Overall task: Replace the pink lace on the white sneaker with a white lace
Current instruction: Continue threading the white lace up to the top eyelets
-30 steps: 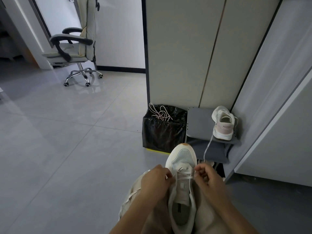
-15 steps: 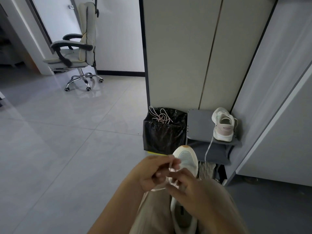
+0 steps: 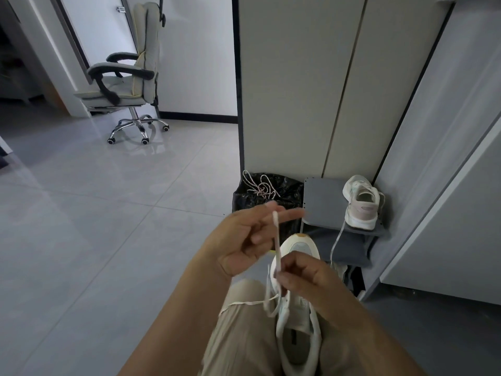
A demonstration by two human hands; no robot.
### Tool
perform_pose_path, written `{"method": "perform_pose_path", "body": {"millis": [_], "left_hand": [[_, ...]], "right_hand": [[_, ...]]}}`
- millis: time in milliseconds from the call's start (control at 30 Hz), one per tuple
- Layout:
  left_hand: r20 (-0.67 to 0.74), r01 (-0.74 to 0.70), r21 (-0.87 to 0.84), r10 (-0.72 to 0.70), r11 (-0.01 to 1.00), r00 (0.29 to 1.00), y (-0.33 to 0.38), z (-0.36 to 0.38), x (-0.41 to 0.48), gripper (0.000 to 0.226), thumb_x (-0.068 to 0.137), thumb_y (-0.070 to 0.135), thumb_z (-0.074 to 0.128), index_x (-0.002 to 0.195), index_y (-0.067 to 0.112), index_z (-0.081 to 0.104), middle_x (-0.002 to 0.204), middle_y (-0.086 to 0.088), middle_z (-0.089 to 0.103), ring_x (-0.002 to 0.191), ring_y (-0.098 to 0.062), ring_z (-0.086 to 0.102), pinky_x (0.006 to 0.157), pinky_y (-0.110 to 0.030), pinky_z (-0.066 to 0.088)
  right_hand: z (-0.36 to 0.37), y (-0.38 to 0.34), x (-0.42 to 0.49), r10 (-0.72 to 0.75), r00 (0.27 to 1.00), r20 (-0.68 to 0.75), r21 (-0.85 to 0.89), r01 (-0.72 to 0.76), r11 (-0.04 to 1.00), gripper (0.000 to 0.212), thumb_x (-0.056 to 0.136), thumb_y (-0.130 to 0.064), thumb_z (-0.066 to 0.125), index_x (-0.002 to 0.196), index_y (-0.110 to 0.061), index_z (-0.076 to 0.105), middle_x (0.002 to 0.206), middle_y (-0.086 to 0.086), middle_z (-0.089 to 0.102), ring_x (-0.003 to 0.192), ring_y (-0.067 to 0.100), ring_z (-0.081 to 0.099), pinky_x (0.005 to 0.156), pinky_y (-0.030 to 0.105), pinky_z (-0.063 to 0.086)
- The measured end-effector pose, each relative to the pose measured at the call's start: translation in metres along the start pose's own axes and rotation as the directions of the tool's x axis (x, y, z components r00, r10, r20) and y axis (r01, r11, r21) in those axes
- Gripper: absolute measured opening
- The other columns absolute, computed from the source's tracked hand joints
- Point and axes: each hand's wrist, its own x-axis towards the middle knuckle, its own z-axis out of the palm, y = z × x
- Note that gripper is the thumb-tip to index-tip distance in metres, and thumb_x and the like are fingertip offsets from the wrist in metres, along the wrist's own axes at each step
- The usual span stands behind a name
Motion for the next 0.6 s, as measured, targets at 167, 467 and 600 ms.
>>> {"method": "perform_pose_path", "body": {"millis": [167, 467, 600], "left_hand": [[-0.366, -0.102, -0.025, 0.086, 0.995, 0.927, 0.0, -0.05, 0.008, 0.026, 0.089, 0.007, 0.046, 0.08, -0.002, 0.068, 0.076, -0.002, 0.057, 0.029, -0.005, 0.024, 0.027, -0.012, 0.017], [-0.191, -0.008, -0.097, -0.011, 0.995, 0.982, -0.022, -0.008, 0.005, 0.022, 0.08, 0.014, 0.05, 0.084, 0.0, 0.066, 0.049, 0.0, 0.043, 0.029, -0.003, 0.022, 0.029, -0.012, 0.016], [-0.284, -0.109, -0.239, 0.038, 0.965, 0.958, -0.009, -0.024, 0.009, 0.016, 0.092, 0.006, 0.038, 0.092, 0.001, 0.053, 0.073, -0.006, 0.067, 0.033, -0.003, 0.03, 0.027, -0.01, 0.018]], "right_hand": [[-0.039, 0.003, -0.013, 0.077, 0.996, -0.034, -0.002, -0.077, 0.997, 0.017, 0.065, -0.033, 0.063, 0.074, -0.019, 0.064, 0.072, -0.001, 0.057, 0.074, 0.012, 0.054, 0.072, 0.019, 0.046], [-0.001, 0.02, 0.013, 0.129, 0.992, -0.014, -0.145, -0.13, 0.981, 0.045, 0.079, -0.032, 0.065, 0.12, -0.021, 0.052, 0.111, -0.008, 0.062, 0.106, 0.002, 0.058, 0.09, 0.02, 0.045], [-0.004, 0.019, 0.008, 0.137, 0.99, -0.025, -0.193, -0.139, 0.971, 0.019, 0.085, -0.019, 0.065, 0.103, -0.021, 0.062, 0.098, -0.001, 0.063, 0.084, -0.002, 0.059, 0.076, 0.013, 0.046]]}}
